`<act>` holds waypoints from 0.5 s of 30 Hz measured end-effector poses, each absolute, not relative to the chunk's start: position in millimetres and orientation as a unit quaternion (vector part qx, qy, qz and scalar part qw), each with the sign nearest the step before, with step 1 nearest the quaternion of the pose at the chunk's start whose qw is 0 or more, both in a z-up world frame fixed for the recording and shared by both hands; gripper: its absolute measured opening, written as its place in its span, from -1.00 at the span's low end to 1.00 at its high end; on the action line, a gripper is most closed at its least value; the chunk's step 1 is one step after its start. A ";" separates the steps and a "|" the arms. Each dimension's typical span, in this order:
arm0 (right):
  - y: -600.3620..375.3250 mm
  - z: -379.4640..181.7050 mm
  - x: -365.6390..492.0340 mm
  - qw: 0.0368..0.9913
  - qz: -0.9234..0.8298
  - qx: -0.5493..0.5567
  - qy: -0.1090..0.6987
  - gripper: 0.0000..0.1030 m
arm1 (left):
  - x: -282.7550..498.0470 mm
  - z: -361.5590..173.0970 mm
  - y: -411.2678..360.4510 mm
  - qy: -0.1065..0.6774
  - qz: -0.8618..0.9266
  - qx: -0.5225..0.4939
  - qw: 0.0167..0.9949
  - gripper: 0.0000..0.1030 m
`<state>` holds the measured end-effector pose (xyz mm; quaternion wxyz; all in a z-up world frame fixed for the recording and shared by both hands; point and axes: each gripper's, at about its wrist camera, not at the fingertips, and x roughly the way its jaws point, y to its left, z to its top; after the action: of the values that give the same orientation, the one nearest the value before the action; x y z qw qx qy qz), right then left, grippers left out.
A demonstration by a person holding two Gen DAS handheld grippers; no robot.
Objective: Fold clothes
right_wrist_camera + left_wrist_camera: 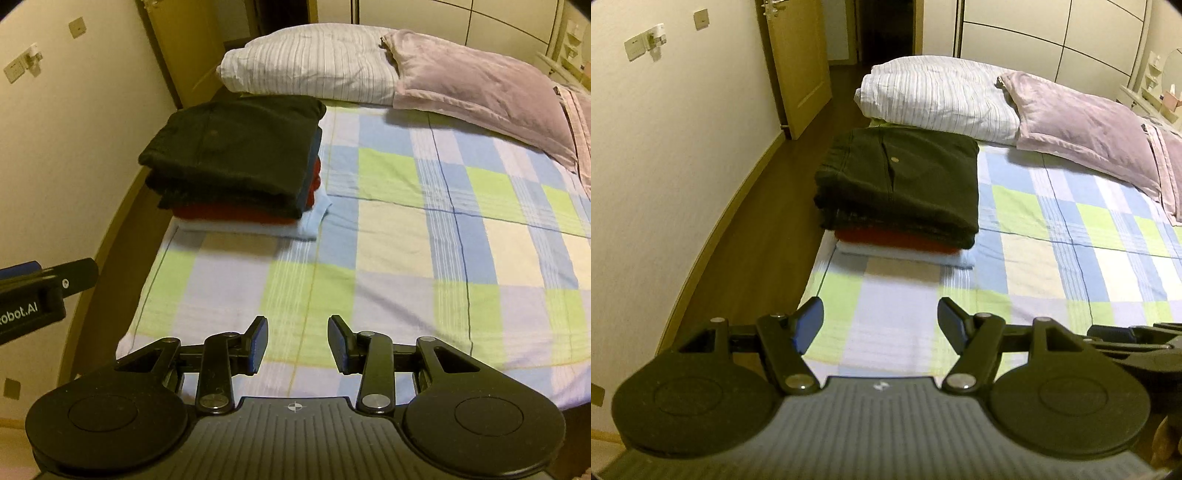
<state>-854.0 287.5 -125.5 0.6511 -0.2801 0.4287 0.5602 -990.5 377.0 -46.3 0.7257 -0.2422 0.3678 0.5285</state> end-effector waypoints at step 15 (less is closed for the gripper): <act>227.1 -111.5 -867.4 0.642 0.584 -0.282 0.410 -0.23 | -1006.8 -39.2 312.7 0.347 0.539 -0.244 0.728 0.26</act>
<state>-867.4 227.1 -111.5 0.6416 -0.2816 0.4100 0.5840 -1006.8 312.7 -39.2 0.7278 -0.2439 0.3467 0.5391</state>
